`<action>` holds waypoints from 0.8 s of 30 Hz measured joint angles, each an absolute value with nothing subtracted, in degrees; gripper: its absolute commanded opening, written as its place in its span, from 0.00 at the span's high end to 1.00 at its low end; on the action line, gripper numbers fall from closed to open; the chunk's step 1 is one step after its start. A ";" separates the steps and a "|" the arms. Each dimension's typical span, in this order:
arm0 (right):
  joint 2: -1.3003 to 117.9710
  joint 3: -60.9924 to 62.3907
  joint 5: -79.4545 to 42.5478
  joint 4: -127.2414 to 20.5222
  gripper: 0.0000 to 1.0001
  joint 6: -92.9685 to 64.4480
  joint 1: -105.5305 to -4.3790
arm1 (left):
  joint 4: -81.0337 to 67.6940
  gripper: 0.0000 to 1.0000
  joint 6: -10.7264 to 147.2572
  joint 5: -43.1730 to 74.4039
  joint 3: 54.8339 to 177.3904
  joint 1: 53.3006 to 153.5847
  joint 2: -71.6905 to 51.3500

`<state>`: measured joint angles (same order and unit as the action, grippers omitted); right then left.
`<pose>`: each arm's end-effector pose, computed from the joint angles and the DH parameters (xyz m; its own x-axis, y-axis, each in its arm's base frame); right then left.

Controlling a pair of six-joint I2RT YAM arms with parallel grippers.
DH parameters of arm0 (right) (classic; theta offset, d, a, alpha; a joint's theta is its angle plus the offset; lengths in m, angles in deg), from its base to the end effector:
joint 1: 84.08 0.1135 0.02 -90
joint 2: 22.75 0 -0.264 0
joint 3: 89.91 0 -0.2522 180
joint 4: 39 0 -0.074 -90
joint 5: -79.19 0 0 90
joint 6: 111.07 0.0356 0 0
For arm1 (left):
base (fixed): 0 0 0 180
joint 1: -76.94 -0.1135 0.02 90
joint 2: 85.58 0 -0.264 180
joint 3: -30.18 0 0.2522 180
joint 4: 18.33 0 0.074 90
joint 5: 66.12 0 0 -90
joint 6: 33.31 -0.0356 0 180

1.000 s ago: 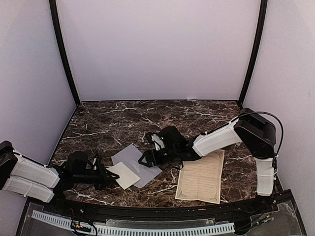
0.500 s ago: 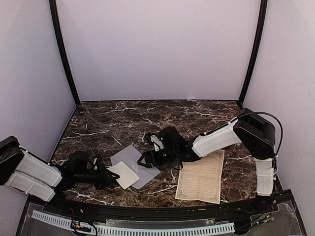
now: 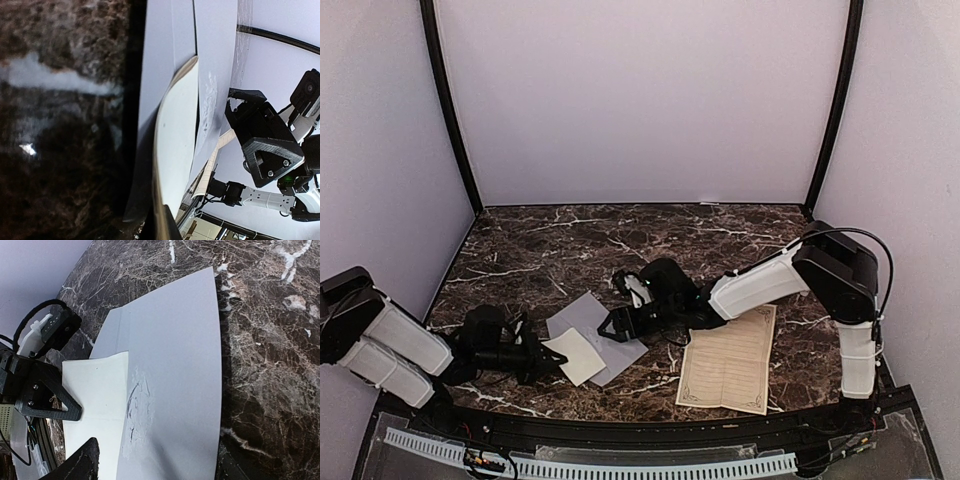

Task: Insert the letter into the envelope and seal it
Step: Place the letter in the envelope.

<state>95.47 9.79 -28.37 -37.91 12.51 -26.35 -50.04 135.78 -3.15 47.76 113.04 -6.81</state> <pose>0.2206 0.3695 0.1264 -0.7838 -0.2537 -0.5668 -0.6020 0.5343 0.5934 0.1376 -0.1204 0.0994 -0.9045 -0.4230 0.0548 -0.2306 0.3768 -0.8971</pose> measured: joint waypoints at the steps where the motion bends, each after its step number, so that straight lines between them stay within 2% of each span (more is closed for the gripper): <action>1: 95.49 9.77 -28.51 -37.93 0.26 12.51 -26.35 | -50.19 1.00 135.78 -3.24 47.84 113.02 -6.42; 6: 95.69 9.46 -28.90 -38.07 0.26 12.60 -26.22 | -51.37 1.00 135.80 -3.56 48.11 112.82 -4.85; 9: 95.69 9.46 -29.01 -38.11 0.32 12.77 -26.11 | -51.70 1.00 135.82 -3.56 48.15 112.82 -4.72; 14: 95.88 9.46 -29.64 -38.13 0.34 13.30 -25.95 | -52.07 1.00 135.80 -3.78 48.85 112.82 -4.24; 24: 95.93 9.46 -30.65 -38.22 0.34 13.97 -25.93 | -53.32 1.00 135.78 -4.88 50.03 112.82 -1.39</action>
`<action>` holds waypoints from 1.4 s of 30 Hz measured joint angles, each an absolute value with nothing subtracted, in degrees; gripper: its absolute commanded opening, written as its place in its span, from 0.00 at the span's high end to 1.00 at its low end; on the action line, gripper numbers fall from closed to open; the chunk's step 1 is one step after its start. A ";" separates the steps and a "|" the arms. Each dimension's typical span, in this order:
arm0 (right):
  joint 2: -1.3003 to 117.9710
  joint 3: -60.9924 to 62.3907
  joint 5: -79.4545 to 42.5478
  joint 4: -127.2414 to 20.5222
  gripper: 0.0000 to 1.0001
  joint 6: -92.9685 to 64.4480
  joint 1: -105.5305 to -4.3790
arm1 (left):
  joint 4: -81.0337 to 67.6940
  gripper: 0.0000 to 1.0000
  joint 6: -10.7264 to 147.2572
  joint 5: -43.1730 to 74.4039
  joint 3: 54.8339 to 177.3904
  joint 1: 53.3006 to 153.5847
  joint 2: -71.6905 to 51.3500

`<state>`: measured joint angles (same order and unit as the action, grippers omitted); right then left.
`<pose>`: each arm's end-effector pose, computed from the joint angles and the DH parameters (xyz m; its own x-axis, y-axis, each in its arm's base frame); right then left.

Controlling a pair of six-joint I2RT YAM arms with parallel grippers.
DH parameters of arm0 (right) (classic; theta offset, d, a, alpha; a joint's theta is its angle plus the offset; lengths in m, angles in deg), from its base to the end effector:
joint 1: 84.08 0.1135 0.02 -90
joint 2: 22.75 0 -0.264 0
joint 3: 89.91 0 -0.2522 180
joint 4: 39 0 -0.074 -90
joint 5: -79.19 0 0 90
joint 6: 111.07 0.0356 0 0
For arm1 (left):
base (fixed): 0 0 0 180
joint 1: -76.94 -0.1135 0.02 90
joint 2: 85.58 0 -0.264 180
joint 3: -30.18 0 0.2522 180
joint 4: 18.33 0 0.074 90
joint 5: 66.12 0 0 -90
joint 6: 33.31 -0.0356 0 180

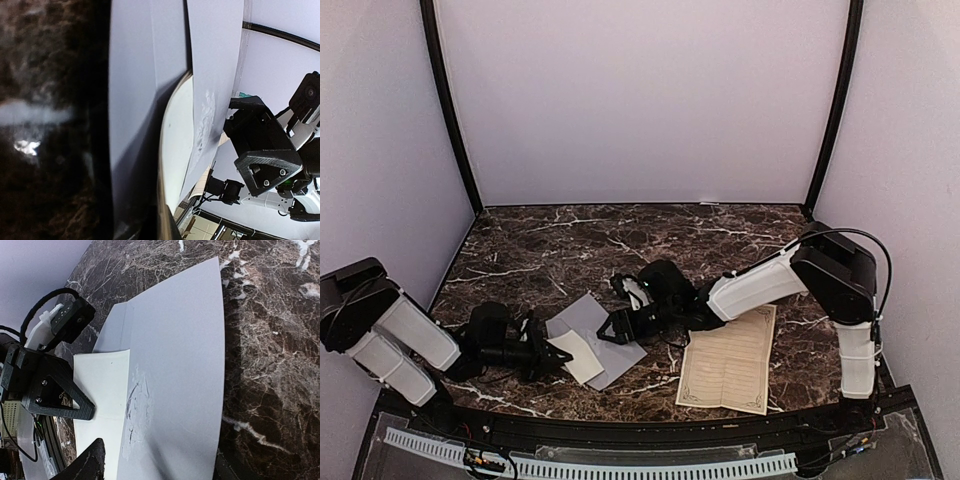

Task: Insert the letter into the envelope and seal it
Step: Place the letter in the envelope.

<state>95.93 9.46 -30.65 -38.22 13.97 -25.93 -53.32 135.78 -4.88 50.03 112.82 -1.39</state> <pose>0.2171 0.3723 0.1246 -0.8022 -0.2679 -0.5336 -0.5874 0.5139 0.6252 0.1473 -0.1277 0.0972 -0.9133 -0.4017 0.0666 -0.2284 0.3700 -0.9005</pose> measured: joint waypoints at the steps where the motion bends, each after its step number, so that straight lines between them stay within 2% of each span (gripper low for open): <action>1: 95.93 9.46 -30.76 -38.22 0.34 13.97 -25.93 | -53.38 1.00 135.75 -5.07 50.29 112.82 -0.91; 13: 95.93 9.44 -31.85 -38.39 0.35 14.17 -25.89 | -54.98 1.00 134.75 -6.17 53.37 112.82 1.80; 29: 95.93 9.05 -31.89 -39.22 0.35 15.44 -25.14 | -49.23 1.00 129.15 -6.45 59.69 112.82 5.21; 34: 95.86 9.07 -31.19 -39.35 0.34 15.87 -25.08 | -41.82 0.85 125.44 -5.95 62.66 112.82 4.35; 37: 95.64 9.29 -30.45 -39.42 0.34 16.07 -24.97 | -35.15 0.67 121.94 -4.37 64.70 112.82 1.47; 42: 94.55 9.94 -28.61 -40.86 0.34 16.07 -24.71 | -26.00 0.49 117.59 -1.64 66.99 112.82 -3.47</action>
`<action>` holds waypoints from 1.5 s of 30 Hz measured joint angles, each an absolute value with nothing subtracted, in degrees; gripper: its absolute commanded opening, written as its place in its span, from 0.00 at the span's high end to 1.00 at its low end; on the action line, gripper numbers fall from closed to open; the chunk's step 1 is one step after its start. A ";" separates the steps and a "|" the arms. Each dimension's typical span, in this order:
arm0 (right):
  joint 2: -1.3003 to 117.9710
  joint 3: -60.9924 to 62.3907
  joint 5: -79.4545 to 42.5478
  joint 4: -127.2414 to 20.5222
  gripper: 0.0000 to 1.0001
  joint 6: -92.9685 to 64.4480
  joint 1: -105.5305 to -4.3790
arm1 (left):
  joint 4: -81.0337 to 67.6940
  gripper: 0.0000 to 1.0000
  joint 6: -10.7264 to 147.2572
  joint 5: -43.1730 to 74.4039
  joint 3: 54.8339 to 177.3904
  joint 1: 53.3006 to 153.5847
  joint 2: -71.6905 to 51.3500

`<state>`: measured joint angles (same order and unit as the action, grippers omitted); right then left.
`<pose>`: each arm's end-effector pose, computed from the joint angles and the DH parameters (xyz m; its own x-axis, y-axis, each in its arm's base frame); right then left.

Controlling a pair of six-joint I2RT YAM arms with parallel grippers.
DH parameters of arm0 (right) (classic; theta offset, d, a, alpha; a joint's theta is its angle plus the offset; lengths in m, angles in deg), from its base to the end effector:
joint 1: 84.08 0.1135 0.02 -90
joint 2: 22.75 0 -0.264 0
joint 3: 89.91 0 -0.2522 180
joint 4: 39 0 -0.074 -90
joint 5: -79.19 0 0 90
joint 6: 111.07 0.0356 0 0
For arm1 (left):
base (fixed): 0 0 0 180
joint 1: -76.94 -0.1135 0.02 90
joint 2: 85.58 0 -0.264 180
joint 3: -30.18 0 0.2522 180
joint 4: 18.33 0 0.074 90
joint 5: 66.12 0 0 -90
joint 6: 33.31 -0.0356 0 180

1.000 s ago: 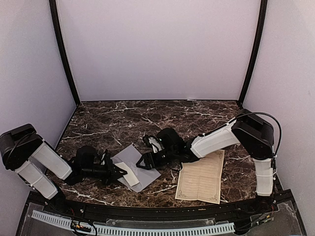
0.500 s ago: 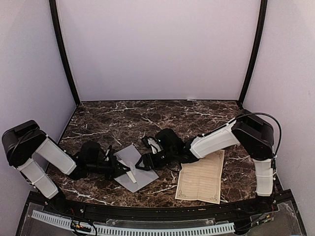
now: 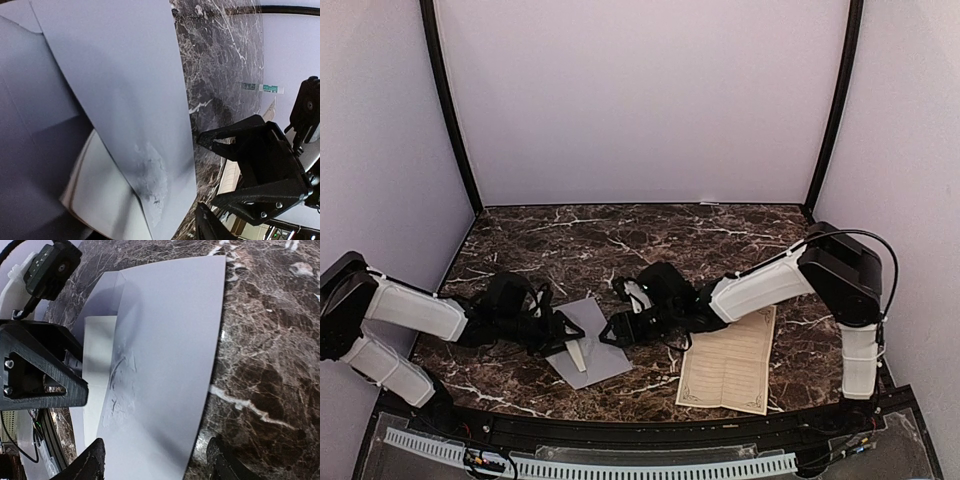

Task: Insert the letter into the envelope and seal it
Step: Place the letter in the envelope.

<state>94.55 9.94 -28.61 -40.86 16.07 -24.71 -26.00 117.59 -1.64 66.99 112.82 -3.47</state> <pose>0.2076 0.3721 0.1279 -0.8234 -0.2623 -0.5032 -0.5559 0.5508 0.6225 0.1897 -0.1561 0.1309 -0.9443 -0.2901 -0.1553 -0.0406 0.5710 -0.8199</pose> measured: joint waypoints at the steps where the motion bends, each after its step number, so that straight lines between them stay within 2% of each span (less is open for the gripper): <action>1: 94.11 10.18 -28.13 -41.39 0.34 16.05 -24.71 | -24.12 0.45 117.07 -0.90 67.25 112.82 -4.39; 8: 91.73 10.80 -25.47 -44.82 0.34 15.37 -24.71 | -11.66 0.30 112.65 3.19 69.02 112.82 -10.53; 16: 90.59 10.86 -24.46 -46.41 0.34 14.98 -24.71 | -0.62 0.23 109.57 6.82 71.01 112.82 -15.86; 27: 90.18 10.86 -25.80 -46.50 0.44 14.87 -24.71 | 4.01 0.25 108.32 7.87 71.19 112.82 -17.24; 34: 92.04 9.40 -27.54 -45.91 0.56 15.13 -24.69 | 2.26 0.29 108.06 7.80 71.19 112.82 -14.53; 45: 96.10 6.88 -29.14 -45.32 0.61 15.26 -24.49 | -1.25 0.36 107.21 7.15 71.21 112.82 -11.75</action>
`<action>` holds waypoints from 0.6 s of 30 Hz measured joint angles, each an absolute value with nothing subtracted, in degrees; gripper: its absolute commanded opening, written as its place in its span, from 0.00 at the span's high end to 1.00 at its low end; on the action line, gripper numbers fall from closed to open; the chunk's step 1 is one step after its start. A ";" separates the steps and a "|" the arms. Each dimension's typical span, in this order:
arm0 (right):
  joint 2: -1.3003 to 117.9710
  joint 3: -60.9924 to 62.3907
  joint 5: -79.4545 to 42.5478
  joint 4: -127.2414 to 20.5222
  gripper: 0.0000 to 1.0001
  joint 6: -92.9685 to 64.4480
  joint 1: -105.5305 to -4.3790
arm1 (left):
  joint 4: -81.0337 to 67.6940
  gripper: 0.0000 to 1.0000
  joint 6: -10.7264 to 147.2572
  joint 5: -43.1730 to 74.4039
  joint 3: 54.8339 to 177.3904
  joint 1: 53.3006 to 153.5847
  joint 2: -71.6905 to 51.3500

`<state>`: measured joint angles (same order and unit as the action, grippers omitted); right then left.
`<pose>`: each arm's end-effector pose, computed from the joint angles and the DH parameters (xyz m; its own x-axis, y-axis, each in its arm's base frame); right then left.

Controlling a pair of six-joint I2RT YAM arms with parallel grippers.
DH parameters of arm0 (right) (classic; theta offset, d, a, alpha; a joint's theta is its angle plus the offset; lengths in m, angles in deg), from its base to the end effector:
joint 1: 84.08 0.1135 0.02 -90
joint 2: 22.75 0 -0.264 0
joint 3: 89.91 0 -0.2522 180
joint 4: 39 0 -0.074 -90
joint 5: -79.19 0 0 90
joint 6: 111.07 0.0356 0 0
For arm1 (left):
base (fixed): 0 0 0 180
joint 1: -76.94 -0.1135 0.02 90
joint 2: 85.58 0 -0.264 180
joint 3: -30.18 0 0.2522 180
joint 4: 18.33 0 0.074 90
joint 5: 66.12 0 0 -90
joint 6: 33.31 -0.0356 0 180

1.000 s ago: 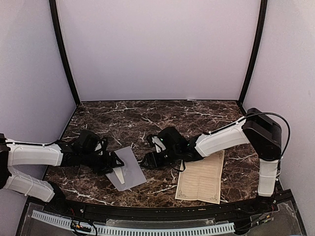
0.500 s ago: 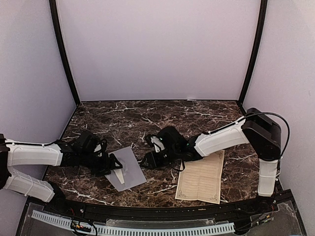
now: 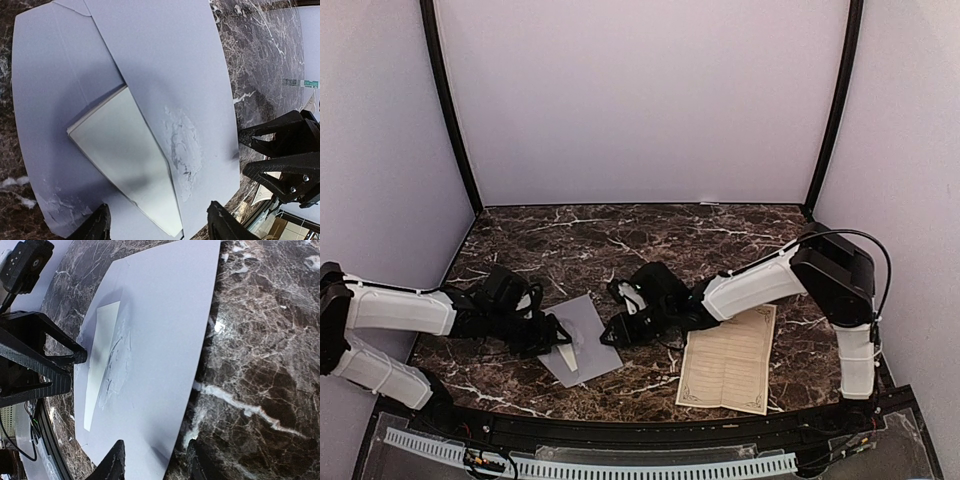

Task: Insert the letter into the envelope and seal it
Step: Place the letter in the envelope.

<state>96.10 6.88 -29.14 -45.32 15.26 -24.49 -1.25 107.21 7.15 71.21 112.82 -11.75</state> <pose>0.2093 0.3787 0.1257 -0.8278 -0.2994 -0.4745 -0.5544 0.5662 0.6099 0.1788 -0.1420 0.1478 -0.9432 -0.2300 -0.2398 -0.0258 0.7702 -0.6373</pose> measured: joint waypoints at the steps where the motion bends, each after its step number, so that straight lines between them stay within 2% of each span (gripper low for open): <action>1: 96.30 6.64 -29.25 -45.23 0.62 15.26 -24.49 | -1.45 0.36 107.19 7.06 71.21 112.82 -11.65; 18: 99.12 2.80 -29.80 -45.78 0.65 14.85 -24.45 | -4.38 0.39 106.53 5.70 72.67 112.82 -8.21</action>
